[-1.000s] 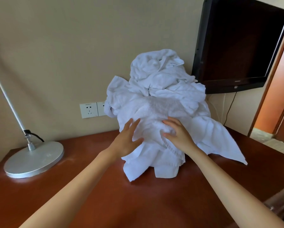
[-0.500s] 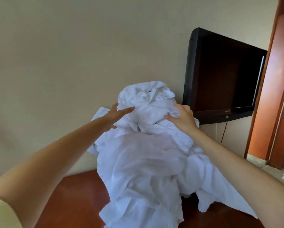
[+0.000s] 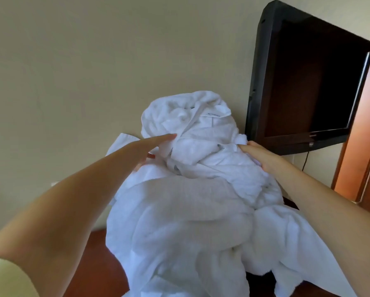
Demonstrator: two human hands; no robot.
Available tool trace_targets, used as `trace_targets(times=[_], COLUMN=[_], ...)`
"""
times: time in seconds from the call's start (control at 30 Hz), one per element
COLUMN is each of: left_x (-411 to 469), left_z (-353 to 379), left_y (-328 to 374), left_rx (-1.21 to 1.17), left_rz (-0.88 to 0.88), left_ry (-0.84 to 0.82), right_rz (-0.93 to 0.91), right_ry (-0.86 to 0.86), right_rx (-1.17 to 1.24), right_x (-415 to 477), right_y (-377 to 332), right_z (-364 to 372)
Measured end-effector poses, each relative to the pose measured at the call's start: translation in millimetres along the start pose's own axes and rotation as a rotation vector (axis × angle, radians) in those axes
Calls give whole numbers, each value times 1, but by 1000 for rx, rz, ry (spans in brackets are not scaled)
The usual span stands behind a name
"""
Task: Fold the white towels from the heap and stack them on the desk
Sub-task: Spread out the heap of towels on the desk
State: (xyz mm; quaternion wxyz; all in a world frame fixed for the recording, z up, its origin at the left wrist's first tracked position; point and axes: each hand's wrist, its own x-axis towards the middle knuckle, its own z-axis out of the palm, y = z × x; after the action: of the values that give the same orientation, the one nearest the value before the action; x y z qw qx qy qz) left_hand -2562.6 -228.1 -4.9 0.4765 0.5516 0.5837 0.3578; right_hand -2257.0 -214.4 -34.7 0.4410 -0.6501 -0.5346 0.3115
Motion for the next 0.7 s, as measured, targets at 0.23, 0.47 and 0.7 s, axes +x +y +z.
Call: trace_targets(times=[0.23, 0.47, 0.7], left_x=[-27, -125, -254], left_z=[32, -15, -74], left_y=[-27, -60, -142], left_rx=[-212, -66, -118], left_rz=[127, 17, -234], left_ry=[213, 276, 278], right_rz=[-270, -516, -737], right_ry=[173, -48, -210], right_rx=[-99, -8, 9], right_x=[-60, -161, -279], right_y=[-1, -31, -59], right_z=[16, 77, 161])
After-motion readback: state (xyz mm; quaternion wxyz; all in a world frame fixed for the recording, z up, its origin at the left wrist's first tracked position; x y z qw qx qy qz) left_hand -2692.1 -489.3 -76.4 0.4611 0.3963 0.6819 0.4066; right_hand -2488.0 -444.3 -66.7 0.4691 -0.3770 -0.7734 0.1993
